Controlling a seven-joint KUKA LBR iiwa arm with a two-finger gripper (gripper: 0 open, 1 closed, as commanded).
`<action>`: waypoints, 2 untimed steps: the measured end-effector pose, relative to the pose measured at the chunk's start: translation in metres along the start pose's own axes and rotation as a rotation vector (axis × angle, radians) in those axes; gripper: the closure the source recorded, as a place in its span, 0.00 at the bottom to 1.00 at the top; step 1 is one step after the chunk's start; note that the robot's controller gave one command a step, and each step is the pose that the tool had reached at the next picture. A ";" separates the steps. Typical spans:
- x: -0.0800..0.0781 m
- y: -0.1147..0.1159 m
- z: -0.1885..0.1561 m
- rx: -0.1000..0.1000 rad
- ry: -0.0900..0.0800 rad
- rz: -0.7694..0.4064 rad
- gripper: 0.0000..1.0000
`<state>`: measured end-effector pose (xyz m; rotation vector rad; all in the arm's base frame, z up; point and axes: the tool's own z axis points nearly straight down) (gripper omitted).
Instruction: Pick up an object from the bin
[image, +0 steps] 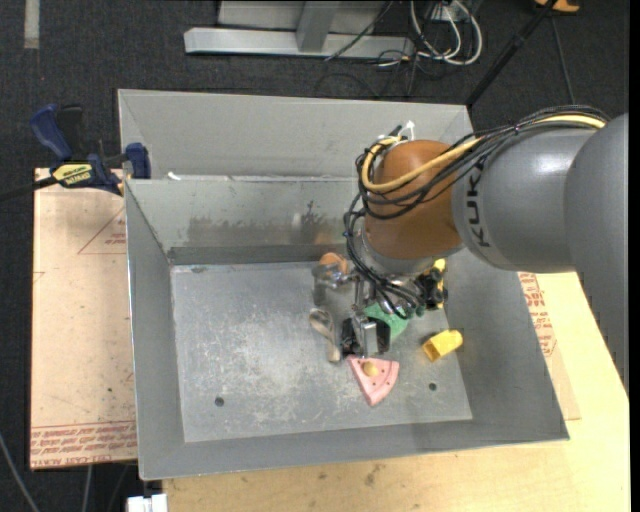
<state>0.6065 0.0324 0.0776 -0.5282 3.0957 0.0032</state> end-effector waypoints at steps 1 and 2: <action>0.001 -0.015 -0.002 0.002 -0.009 0.209 1.00; 0.001 -0.015 -0.002 0.001 -0.009 0.209 1.00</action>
Offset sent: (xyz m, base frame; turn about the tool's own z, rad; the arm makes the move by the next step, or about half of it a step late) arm 0.0000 0.0000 0.0000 0.0000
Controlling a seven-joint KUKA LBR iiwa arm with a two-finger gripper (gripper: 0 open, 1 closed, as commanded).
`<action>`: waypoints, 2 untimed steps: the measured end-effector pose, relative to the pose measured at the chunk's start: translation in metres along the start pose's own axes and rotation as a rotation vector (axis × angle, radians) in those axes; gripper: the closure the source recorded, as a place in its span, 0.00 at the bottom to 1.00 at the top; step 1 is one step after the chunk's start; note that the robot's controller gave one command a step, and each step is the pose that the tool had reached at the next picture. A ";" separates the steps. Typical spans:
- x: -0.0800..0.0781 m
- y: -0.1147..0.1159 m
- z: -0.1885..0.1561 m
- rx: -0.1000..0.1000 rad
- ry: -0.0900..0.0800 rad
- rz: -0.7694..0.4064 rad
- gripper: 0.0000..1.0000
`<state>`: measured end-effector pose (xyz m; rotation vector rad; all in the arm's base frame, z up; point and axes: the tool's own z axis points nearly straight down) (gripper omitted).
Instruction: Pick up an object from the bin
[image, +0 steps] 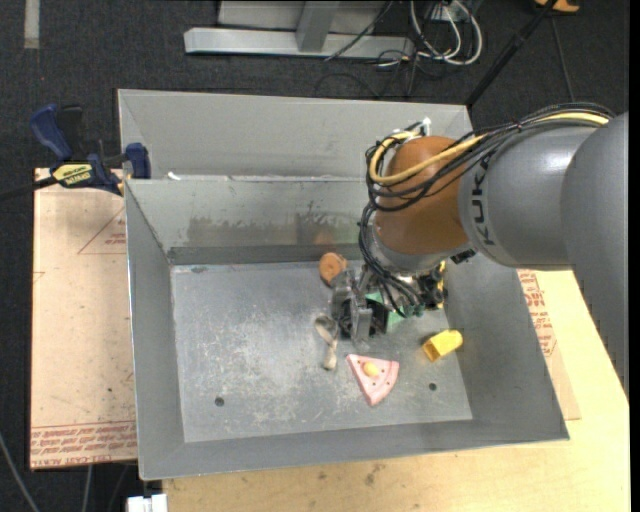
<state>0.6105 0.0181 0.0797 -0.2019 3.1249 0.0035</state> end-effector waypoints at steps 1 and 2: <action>0.001 0.000 -0.003 0.000 0.002 0.000 1.00; 0.004 0.000 -0.017 0.000 0.010 0.000 1.00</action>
Offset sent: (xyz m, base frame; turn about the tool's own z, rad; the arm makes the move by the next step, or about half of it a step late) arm -0.0002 -0.0001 0.0165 0.0000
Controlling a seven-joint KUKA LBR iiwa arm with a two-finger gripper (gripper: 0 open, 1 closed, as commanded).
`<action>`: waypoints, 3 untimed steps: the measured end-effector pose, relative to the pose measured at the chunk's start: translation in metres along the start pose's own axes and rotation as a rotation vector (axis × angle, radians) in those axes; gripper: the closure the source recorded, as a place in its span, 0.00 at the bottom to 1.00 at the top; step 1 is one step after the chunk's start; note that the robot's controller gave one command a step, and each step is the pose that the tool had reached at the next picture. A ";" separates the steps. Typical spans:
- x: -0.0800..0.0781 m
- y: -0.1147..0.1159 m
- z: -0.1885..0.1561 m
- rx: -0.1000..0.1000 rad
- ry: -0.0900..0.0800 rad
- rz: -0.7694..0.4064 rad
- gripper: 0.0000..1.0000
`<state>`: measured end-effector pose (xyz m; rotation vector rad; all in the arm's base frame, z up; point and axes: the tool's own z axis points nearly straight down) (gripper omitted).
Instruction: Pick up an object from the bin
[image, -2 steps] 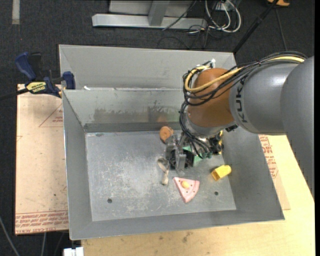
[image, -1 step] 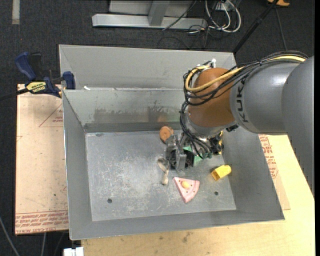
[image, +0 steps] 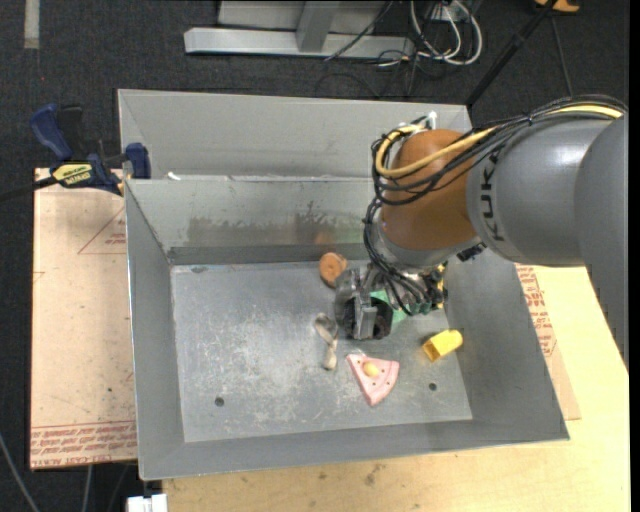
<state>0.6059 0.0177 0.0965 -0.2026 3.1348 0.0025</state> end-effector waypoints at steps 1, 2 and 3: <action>-0.001 0.000 -0.023 0.000 -0.002 0.000 1.00; -0.001 0.000 -0.037 0.001 -0.004 0.000 1.00; -0.001 0.000 -0.047 0.001 -0.004 0.000 1.00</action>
Offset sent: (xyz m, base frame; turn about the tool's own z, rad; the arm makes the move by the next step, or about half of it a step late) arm 0.0000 0.0002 0.0272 0.0000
